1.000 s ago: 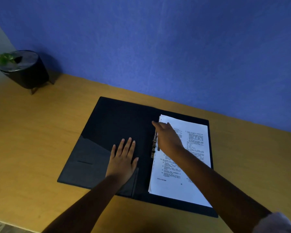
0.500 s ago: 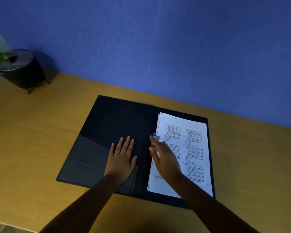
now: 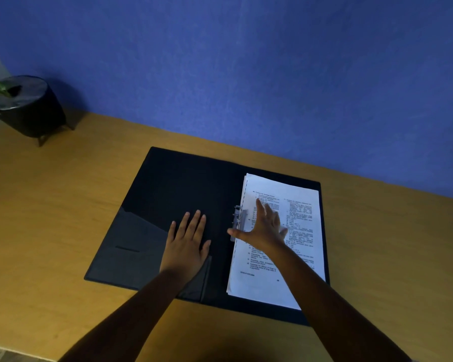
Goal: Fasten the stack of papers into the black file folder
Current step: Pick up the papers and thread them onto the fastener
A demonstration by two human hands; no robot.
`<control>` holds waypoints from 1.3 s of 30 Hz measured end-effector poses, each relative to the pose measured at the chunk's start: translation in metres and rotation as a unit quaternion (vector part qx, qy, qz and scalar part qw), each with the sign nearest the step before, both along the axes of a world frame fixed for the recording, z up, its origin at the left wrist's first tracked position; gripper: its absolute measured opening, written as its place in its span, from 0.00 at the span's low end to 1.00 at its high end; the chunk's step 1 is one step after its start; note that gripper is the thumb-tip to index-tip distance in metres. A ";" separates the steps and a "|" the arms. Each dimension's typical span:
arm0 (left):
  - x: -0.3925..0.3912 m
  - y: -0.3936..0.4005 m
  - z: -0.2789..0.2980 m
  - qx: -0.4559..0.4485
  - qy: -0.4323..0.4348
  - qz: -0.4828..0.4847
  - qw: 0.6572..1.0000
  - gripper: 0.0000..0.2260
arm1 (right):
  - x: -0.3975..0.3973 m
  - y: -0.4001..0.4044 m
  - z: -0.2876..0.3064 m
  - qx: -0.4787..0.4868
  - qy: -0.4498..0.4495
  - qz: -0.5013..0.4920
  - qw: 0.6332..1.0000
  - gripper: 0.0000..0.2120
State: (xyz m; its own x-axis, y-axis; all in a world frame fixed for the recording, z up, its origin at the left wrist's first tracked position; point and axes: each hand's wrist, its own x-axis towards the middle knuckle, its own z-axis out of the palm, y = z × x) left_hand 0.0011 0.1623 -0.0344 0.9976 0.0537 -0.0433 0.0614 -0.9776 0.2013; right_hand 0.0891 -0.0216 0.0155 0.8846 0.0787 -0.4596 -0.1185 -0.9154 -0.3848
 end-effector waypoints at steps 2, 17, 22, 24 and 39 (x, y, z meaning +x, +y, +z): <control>0.000 0.000 0.000 0.004 -0.003 0.000 1.000 0.26 | -0.002 0.004 -0.005 -0.009 -0.003 0.015 1.000 0.58; 0.000 -0.001 0.002 0.010 0.002 0.003 1.000 0.29 | 0.005 0.007 -0.004 -0.039 0.044 0.069 0.996 0.55; 0.000 -0.001 0.003 0.011 0.003 0.004 1.000 0.29 | 0.010 0.006 -0.001 -0.038 0.073 0.076 0.994 0.55; 0.000 -0.001 0.003 0.013 0.003 0.004 1.000 0.29 | 0.014 0.003 0.001 -0.025 0.086 0.073 0.993 0.54; -0.001 0.000 0.002 0.012 0.005 0.005 1.000 0.29 | 0.004 0.008 0.000 -0.077 0.024 0.075 0.994 0.56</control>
State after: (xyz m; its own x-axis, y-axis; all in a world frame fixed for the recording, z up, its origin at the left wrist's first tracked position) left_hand 0.0004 0.1619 -0.0326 0.9966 0.0639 -0.0527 0.0723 -0.9817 0.1761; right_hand 0.0926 -0.0140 0.0151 0.8446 0.1345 -0.5183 0.0095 -0.9716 -0.2366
